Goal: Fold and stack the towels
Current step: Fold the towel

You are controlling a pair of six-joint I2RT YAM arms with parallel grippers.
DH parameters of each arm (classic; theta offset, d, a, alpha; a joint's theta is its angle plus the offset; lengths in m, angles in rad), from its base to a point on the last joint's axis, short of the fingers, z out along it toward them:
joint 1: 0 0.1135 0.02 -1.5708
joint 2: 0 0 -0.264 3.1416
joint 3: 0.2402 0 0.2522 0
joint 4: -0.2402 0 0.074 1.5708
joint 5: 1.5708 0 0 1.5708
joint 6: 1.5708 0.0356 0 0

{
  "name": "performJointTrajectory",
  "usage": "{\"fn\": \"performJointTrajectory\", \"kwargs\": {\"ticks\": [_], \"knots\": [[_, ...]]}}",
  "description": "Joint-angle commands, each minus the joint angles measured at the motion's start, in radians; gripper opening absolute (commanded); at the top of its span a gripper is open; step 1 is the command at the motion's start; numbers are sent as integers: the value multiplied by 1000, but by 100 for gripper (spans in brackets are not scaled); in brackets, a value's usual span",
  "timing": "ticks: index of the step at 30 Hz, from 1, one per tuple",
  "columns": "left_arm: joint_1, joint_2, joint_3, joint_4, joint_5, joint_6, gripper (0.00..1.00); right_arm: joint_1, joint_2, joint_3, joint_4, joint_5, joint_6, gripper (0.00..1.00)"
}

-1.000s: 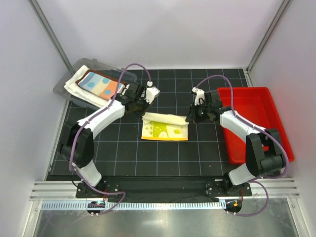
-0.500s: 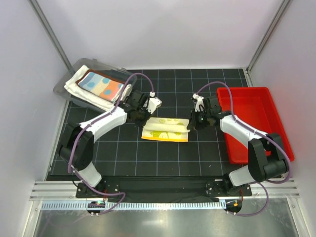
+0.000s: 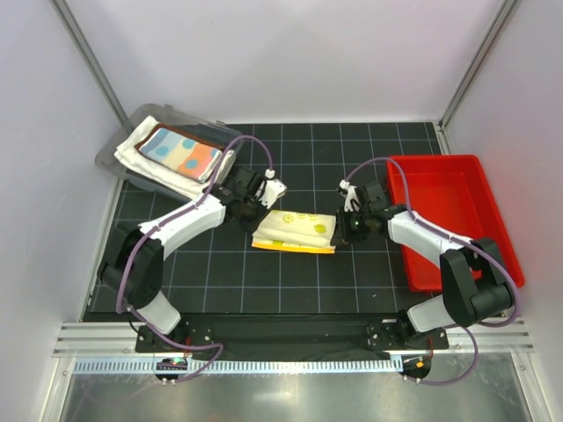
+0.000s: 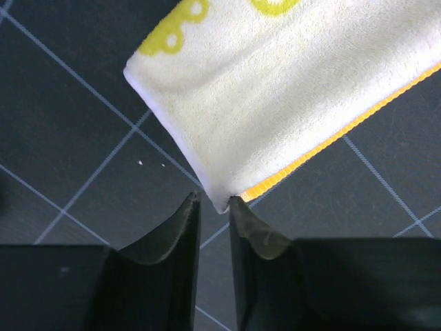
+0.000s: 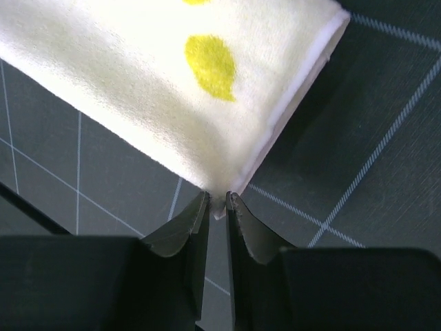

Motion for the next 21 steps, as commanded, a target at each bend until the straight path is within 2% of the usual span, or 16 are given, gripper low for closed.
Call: {"fn": "performJointTrajectory", "kwargs": {"ticks": [1, 3, 8, 12, 17, 21], "knots": [[-14, -20, 7, -55, -24, -26, 28, 5, -41, 3, -44, 27, 33, 24], [-14, -39, 13, -66, -12, -38, 37, 5, -54, 3, -56, 45, 52, 24], [-14, -149, 16, -32, 24, -113, 42, 5, -74, 4, -67, 69, 119, 25], [-14, -162, -25, 86, 35, -266, 42, 5, -86, 37, -60, 93, 234, 28], [-12, -85, -49, 167, 81, -424, 42, 11, -84, 17, 100, 37, 360, 29], [-12, -13, -64, 203, 57, -475, 42, 13, -45, -87, 264, 42, 414, 29]]}}
